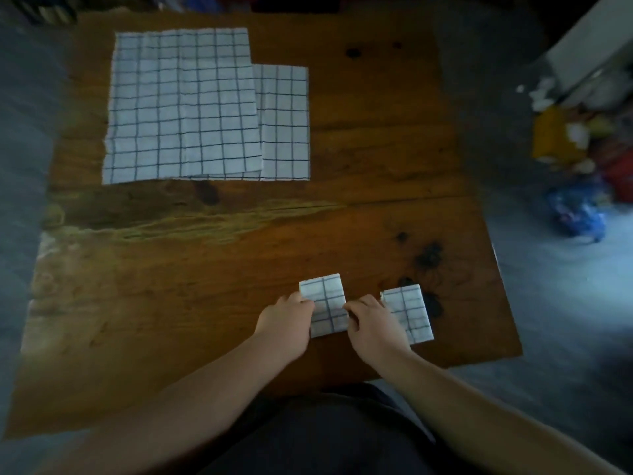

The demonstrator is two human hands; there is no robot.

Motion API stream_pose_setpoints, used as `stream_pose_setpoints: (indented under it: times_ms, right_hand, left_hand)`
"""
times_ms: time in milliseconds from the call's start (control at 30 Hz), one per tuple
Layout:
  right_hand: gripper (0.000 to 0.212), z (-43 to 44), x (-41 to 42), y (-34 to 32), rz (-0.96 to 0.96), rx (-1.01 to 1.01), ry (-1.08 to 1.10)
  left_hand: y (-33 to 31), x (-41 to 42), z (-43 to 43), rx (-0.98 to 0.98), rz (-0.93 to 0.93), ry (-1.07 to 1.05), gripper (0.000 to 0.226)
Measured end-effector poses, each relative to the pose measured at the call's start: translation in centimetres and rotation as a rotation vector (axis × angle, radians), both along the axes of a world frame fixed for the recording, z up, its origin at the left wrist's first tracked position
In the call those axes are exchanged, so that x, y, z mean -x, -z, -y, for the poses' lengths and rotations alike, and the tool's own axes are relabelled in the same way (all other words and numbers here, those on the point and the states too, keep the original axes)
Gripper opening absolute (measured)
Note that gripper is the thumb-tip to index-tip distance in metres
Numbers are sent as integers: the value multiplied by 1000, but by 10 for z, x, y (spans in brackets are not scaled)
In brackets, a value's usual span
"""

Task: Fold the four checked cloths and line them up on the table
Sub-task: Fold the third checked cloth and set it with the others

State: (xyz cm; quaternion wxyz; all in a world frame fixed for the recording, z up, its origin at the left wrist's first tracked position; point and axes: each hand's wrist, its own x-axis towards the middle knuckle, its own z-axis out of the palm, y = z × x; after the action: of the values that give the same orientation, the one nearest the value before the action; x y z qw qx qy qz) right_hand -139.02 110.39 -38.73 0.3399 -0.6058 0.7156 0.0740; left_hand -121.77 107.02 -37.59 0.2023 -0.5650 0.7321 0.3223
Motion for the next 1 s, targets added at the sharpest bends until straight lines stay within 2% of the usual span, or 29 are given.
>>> stream_pose_setpoints:
  times_ms: [233, 367, 600, 767, 1000]
  right_hand:
    - [48, -21, 72, -32, -64, 138, 55]
    - [54, -55, 149, -46, -98, 206, 175]
    - [60, -144, 336, -67, -109, 317, 420]
    - [64, -216, 471, -97, -204, 348, 577]
    - [69, -241, 588, -126, -227, 360, 760]
  left_hand:
    - [-39, 77, 9, 119, 8, 244, 61]
    - [-46, 149, -3, 163, -56, 343, 60]
    - [-62, 353, -52, 326, -146, 498, 62]
    - [-93, 507, -88, 398, -248, 625, 64]
    - [-120, 649, -96, 417, -295, 759, 67]
